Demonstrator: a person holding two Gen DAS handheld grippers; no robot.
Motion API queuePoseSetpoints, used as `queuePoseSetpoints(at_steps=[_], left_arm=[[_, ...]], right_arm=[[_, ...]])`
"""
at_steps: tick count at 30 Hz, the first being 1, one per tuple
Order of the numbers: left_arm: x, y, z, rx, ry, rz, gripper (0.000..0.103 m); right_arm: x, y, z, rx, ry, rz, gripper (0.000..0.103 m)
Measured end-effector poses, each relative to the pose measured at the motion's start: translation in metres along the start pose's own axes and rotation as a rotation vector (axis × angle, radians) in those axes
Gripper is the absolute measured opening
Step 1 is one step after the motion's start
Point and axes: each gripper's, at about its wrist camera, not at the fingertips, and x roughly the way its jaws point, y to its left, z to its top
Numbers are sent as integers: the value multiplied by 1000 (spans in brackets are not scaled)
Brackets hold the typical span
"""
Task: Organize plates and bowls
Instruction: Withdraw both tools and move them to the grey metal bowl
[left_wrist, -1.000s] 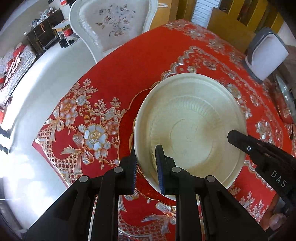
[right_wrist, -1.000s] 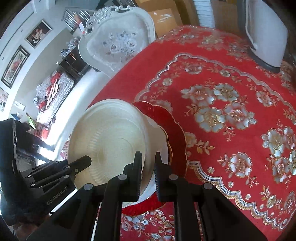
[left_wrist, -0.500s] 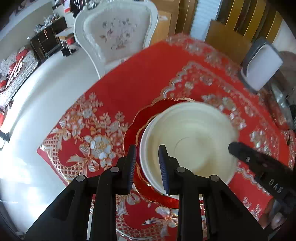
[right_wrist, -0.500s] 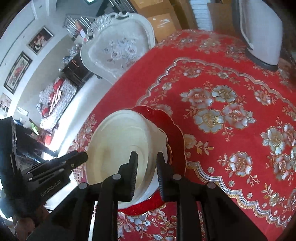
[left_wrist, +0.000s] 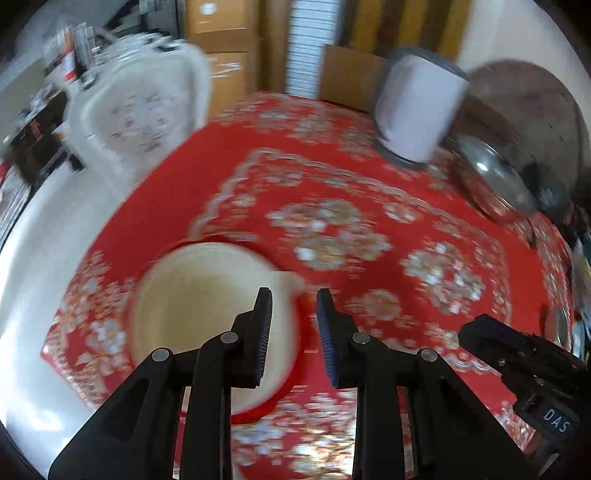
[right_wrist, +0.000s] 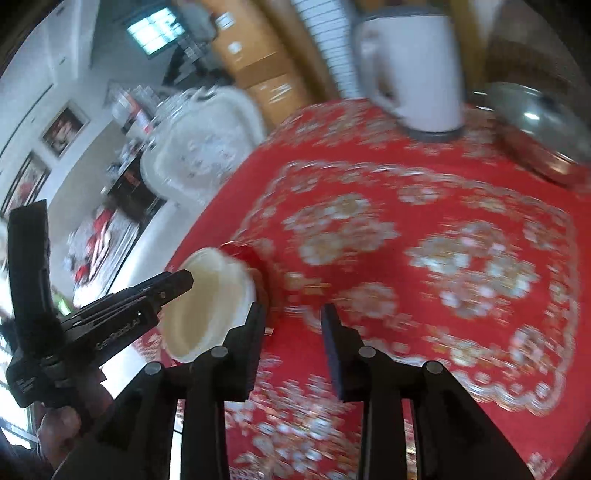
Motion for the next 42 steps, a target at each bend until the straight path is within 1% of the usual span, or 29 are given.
queuePoseSetpoints(at_steps=[7, 14, 19, 23, 28, 29, 30, 31, 32, 36, 42], left_arm=[[11, -99, -4, 179, 13, -98, 24], [15, -190, -17, 337, 30, -180, 24], [18, -248, -31, 432, 47, -224, 24], [18, -295, -42, 512, 51, -257, 24], [19, -347, -50, 579, 61, -296, 24], [19, -357, -51, 591, 67, -308, 29], [20, -371, -53, 605, 74, -325, 35], [20, -379, -54, 611, 77, -337, 49], [21, -389, -55, 619, 81, -351, 53], [28, -429, -56, 641, 103, -376, 53], [44, -468, -53, 648, 140, -370, 53]], right_arm=[[-60, -78, -23, 161, -77, -141, 31], [-111, -140, -52, 308, -133, -227, 31], [-144, -177, -76, 399, -173, -281, 32], [-177, -216, -100, 484, -213, -337, 33], [-213, -263, -126, 601, -264, -412, 34], [-218, -270, -130, 618, -270, -428, 35], [-222, -277, -133, 633, -274, -443, 39], [-227, -287, -135, 653, -281, -455, 40], [-230, -296, -136, 670, -288, -459, 40], [-236, -320, -134, 701, -303, -459, 40], [-233, -346, -122, 718, -297, -460, 40]])
